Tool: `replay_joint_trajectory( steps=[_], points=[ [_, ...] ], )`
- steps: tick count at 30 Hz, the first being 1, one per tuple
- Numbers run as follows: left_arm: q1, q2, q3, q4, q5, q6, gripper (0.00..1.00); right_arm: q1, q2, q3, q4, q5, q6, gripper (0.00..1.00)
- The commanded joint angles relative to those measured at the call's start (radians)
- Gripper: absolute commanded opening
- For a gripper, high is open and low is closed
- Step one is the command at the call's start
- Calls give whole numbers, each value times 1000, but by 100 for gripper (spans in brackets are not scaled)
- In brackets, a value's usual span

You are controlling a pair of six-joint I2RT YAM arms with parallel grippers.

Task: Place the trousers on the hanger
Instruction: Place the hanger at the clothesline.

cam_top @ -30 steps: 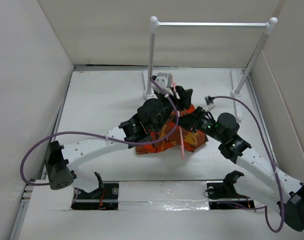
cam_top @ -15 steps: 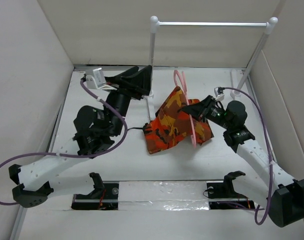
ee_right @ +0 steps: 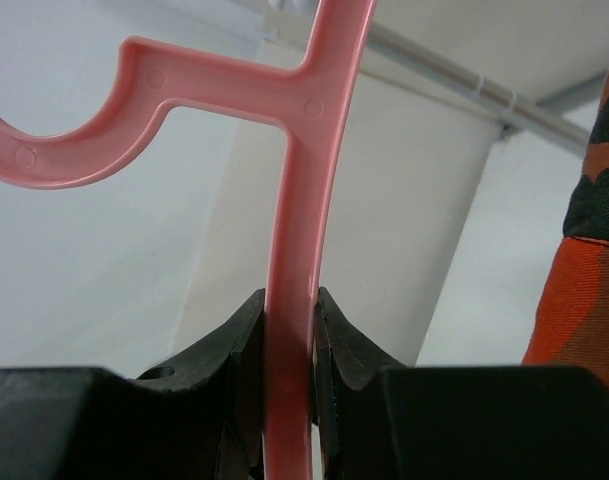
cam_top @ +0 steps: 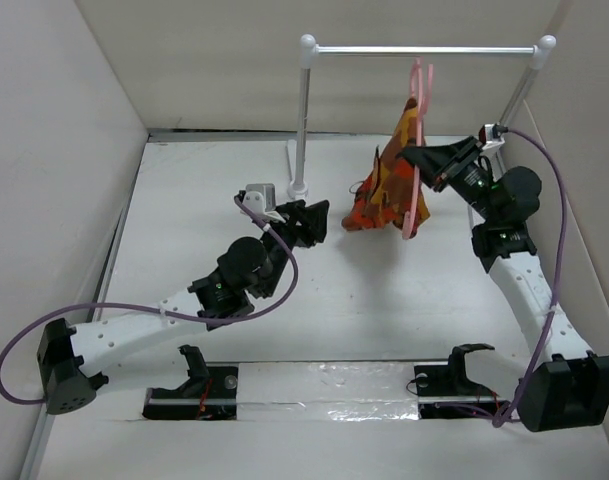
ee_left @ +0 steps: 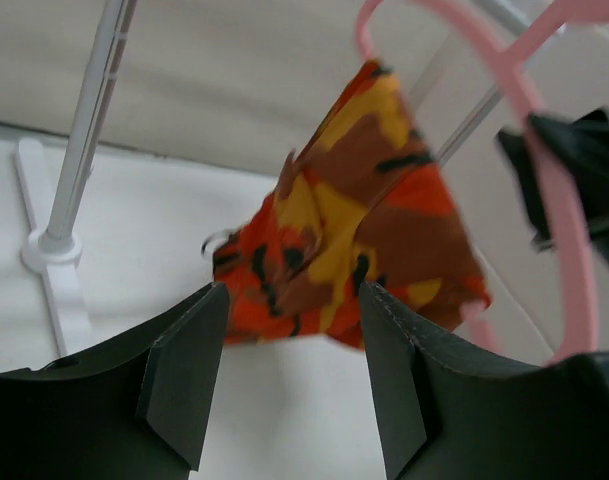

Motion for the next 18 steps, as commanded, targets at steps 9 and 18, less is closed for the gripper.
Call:
replay_joint_trajectory(
  steps=[9,18],
  points=[
    [5,-94,-193,5,-14,-176,51,-121,190,263,242,-21,26,0],
    [5,-152,-316,-55,-17,-262,50,-179,325,372,258,-51,47,0]
  ],
)
